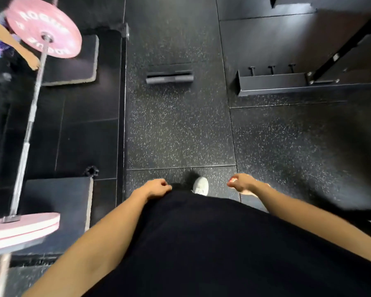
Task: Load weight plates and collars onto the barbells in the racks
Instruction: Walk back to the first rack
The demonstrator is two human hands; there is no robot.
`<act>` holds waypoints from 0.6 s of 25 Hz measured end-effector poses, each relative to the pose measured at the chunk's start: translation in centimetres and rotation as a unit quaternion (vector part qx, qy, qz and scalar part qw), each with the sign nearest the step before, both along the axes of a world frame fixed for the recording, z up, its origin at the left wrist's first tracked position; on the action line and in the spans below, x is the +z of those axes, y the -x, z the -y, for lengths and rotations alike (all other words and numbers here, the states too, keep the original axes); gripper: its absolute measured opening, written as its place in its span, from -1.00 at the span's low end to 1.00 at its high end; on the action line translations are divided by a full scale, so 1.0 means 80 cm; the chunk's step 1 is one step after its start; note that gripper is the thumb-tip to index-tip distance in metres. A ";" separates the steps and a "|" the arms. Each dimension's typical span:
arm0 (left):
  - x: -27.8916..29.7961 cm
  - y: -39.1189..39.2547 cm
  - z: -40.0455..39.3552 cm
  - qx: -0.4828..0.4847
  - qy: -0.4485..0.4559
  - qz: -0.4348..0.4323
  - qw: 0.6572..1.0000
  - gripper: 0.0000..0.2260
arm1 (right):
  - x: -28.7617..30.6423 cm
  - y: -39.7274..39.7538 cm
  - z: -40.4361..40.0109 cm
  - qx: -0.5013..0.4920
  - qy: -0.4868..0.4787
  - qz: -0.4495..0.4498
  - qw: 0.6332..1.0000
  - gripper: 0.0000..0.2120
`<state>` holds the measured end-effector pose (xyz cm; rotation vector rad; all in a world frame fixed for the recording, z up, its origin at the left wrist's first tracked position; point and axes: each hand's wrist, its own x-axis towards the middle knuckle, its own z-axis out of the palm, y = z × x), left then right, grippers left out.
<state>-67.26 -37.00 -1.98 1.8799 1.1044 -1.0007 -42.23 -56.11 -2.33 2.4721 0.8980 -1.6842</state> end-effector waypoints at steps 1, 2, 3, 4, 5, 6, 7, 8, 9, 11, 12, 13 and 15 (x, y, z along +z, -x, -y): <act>0.008 -0.029 -0.030 0.014 -0.023 0.022 0.999 -0.65 | 0.005 -0.028 -0.027 -0.001 -0.007 0.005 1.000 -0.63; 0.013 -0.057 -0.057 0.024 -0.044 0.044 0.998 -0.65 | 0.009 -0.053 -0.054 -0.004 -0.015 0.008 1.000 -0.62; 0.013 -0.088 -0.086 0.033 -0.053 0.057 0.996 -0.67 | 0.010 -0.081 -0.083 -0.013 -0.023 0.010 1.000 -0.62; 0.010 -0.113 -0.109 0.036 -0.050 0.062 0.996 -0.68 | 0.008 -0.103 -0.107 -0.022 -0.030 0.008 0.999 -0.62; 0.009 -0.134 -0.127 0.028 -0.039 0.061 0.997 -0.68 | 0.006 -0.122 -0.127 -0.027 -0.032 0.006 0.999 -0.62; 0.005 -0.159 -0.151 0.012 -0.028 0.051 0.998 -0.68 | 0.001 -0.143 -0.152 -0.026 -0.025 0.005 0.999 -0.62; -0.001 -0.184 -0.177 -0.004 -0.017 0.039 0.999 -0.67 | -0.005 -0.163 -0.178 -0.024 -0.016 0.005 1.000 -0.62; -0.007 -0.209 -0.206 -0.011 -0.005 0.030 0.999 -0.66 | -0.012 -0.184 -0.205 -0.021 -0.007 0.004 1.000 -0.62; -0.014 -0.235 -0.236 -0.011 0.006 0.026 1.000 -0.65 | -0.019 -0.205 -0.233 -0.015 0.004 0.003 1.000 -0.62; -0.022 -0.292 -0.309 -0.016 0.017 0.022 0.999 -0.65 | -0.032 -0.251 -0.294 -0.001 0.022 0.007 1.000 -0.64; -0.024 -0.323 -0.350 -0.031 0.018 0.020 0.999 -0.66 | -0.034 -0.279 -0.326 -0.002 0.027 0.010 1.000 -0.65; -0.022 -0.352 -0.386 -0.047 0.021 0.018 0.998 -0.66 | -0.031 -0.304 -0.355 -0.011 0.030 0.008 0.999 -0.67; -0.014 -0.413 -0.461 -0.074 0.011 0.021 0.997 -0.66 | -0.020 -0.361 -0.420 -0.028 0.016 0.015 0.999 -0.70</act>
